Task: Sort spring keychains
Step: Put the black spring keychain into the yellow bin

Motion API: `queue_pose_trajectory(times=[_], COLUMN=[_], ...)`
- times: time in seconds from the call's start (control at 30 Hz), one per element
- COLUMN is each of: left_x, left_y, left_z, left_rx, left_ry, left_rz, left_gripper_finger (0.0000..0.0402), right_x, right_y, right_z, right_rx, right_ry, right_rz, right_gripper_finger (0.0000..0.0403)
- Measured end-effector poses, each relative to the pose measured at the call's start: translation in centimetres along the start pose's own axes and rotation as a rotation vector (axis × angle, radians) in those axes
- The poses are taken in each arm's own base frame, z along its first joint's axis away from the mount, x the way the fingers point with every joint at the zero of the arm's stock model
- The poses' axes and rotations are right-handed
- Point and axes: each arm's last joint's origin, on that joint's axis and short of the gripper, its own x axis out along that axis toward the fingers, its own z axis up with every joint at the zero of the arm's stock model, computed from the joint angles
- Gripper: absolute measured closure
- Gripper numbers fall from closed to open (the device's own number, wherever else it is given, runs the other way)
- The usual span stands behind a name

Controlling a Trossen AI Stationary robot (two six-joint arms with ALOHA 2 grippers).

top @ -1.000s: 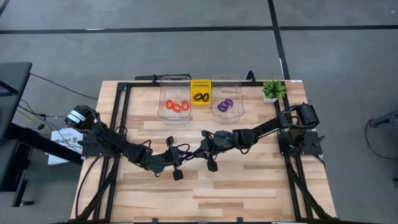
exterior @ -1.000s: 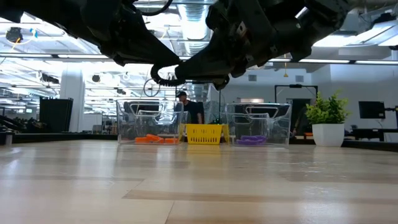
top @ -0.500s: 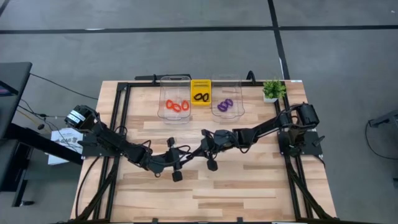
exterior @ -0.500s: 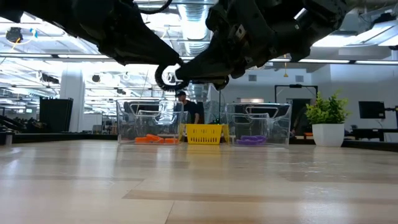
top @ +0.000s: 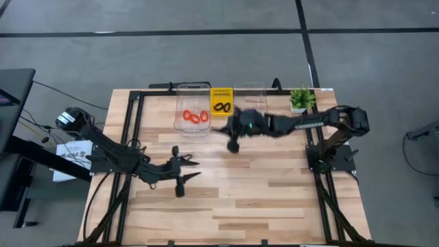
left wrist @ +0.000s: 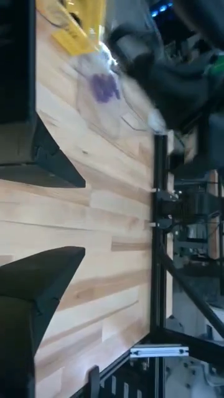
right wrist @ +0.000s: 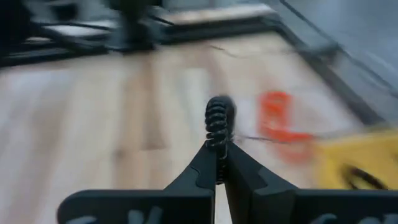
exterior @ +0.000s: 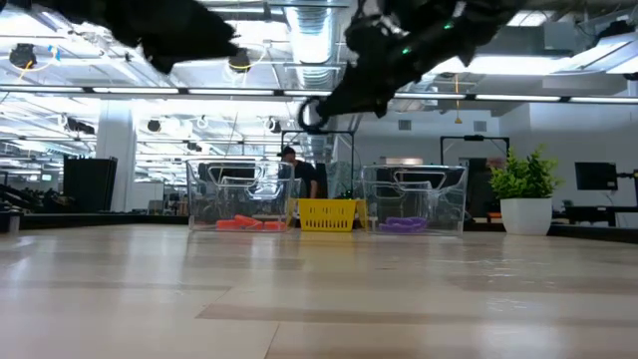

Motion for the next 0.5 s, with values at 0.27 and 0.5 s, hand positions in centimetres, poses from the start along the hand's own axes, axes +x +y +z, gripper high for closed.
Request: queue_pose_trajectory(times=[0.27,0.5], left_x=[-2.2,-2.1], left_y=[2.4,3.9], left_z=[-2.9,-4.4], left_rx=[-0.079,-0.082], left_ry=[-0.038,-0.032], left_rz=[0.012,0.067], left_gripper_finger=[0.0238,0.0238], right_x=[1.1,3.7], right_y=[-8.2,-15.4], right_z=[3.1,3.1], right_rx=[0.06,0.111], right_ry=[0.148,0.319], right_rz=[-0.178,-0.275], right_gripper_finger=[0.0401,0.0399])
